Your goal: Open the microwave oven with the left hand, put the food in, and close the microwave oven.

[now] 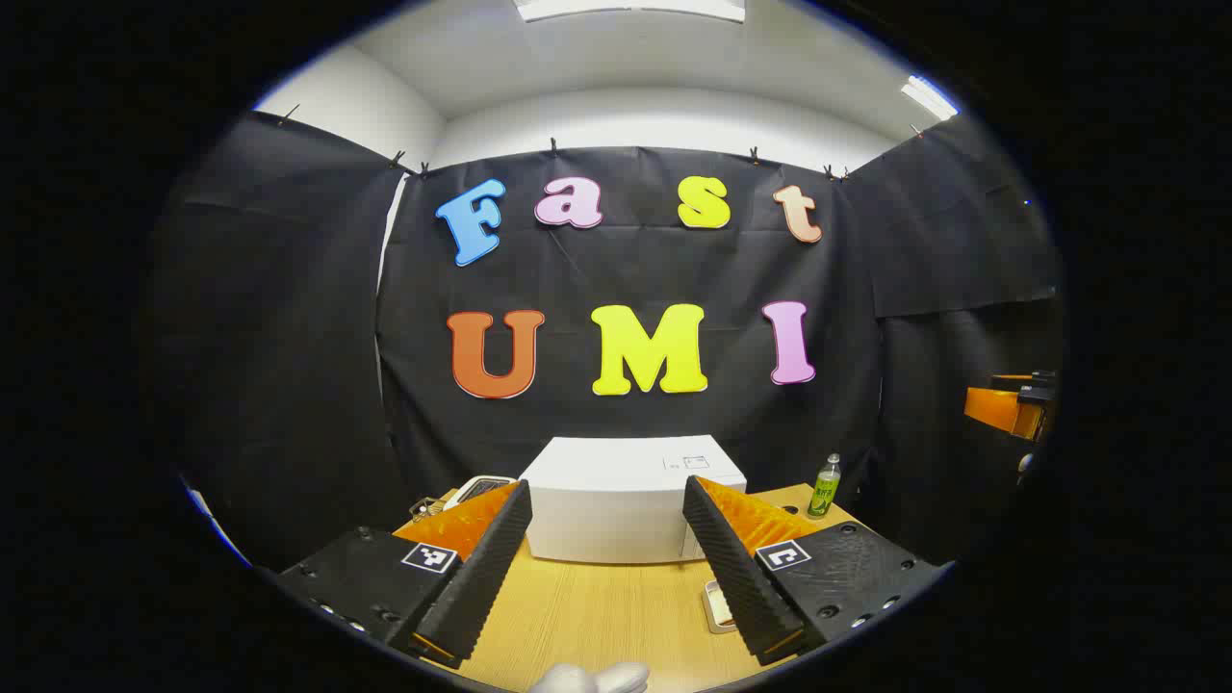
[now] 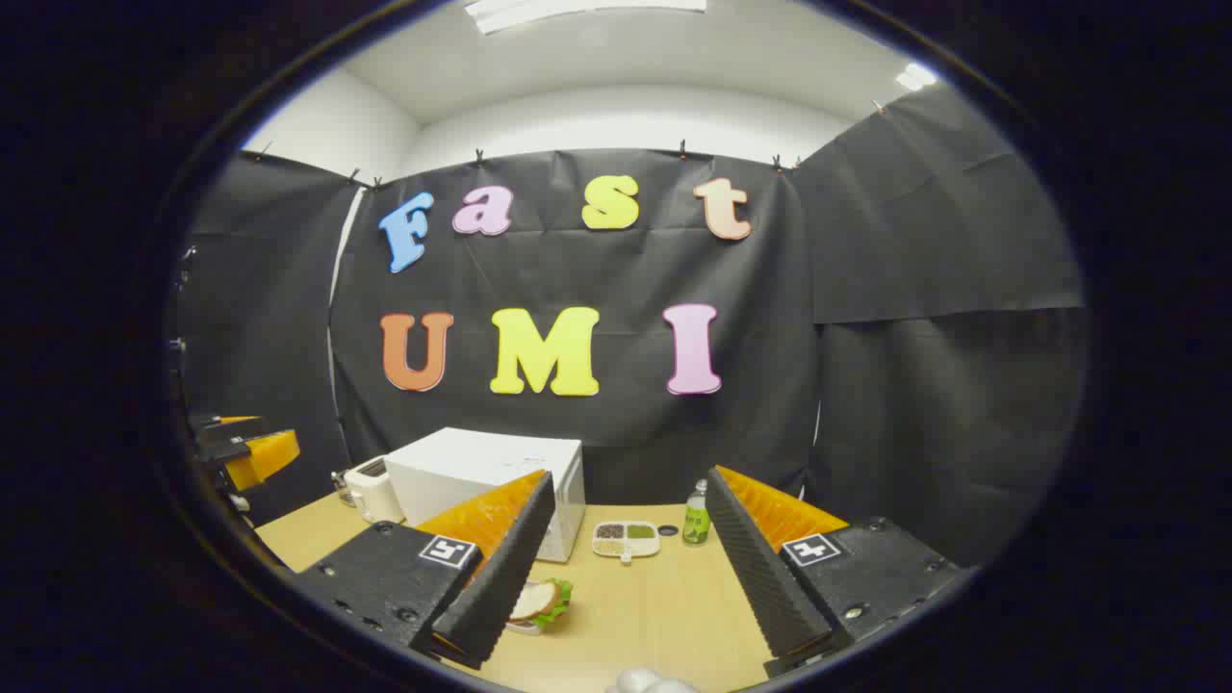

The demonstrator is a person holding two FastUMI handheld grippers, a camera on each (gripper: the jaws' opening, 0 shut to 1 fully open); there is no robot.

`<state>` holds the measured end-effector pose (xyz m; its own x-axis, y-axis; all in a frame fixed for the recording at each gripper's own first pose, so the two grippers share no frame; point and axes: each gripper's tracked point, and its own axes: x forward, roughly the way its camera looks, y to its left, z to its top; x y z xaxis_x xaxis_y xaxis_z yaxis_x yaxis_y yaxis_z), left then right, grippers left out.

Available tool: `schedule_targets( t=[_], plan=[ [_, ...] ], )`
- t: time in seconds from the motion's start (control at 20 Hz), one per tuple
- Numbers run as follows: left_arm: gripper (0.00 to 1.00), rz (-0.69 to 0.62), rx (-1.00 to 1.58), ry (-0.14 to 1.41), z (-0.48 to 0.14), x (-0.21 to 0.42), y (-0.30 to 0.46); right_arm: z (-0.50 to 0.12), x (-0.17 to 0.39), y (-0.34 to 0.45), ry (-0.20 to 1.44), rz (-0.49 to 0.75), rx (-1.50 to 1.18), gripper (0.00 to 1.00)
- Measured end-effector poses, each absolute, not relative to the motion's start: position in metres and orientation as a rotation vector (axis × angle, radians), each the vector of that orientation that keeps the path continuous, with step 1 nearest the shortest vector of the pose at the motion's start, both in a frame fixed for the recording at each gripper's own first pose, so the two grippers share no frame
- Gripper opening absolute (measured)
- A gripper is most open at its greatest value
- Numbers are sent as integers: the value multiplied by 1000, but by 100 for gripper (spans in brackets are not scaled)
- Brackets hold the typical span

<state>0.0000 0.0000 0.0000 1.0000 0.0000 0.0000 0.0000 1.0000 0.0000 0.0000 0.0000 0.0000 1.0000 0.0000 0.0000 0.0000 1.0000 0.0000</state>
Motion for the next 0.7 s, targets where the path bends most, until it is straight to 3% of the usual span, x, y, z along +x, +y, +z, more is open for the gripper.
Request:
schedule_targets(
  t=[0.05,0.15,0.2,0.25,0.3,0.45,0.5,0.6,0.65,0.7],
  plan=[
    [96,3,1,3,0,1,0,0,0,0,0,2,0,92],
    [96,8,2,-1,0,2,0,1,2,1,-3,5,2,92],
    [97,9,5,0,0,4,0,1,3,0,-5,5,5,100],
    [97,11,7,0,0,5,1,1,3,0,-6,6,7,100],
    [97,14,6,-1,-1,5,2,0,4,0,-2,5,8,92],
    [97,16,4,-1,0,7,2,-2,6,-3,1,1,10,92],
    [97,15,3,-4,0,8,2,-2,7,-4,2,-5,11,100],
    [97,16,7,-2,-3,10,2,-4,8,-5,6,-8,15,100],
    [97,17,10,-1,-4,12,2,-3,9,-5,6,-6,18,92],
    [97,21,13,4,-7,15,3,-4,10,-5,8,-5,19,92]
  ],
)
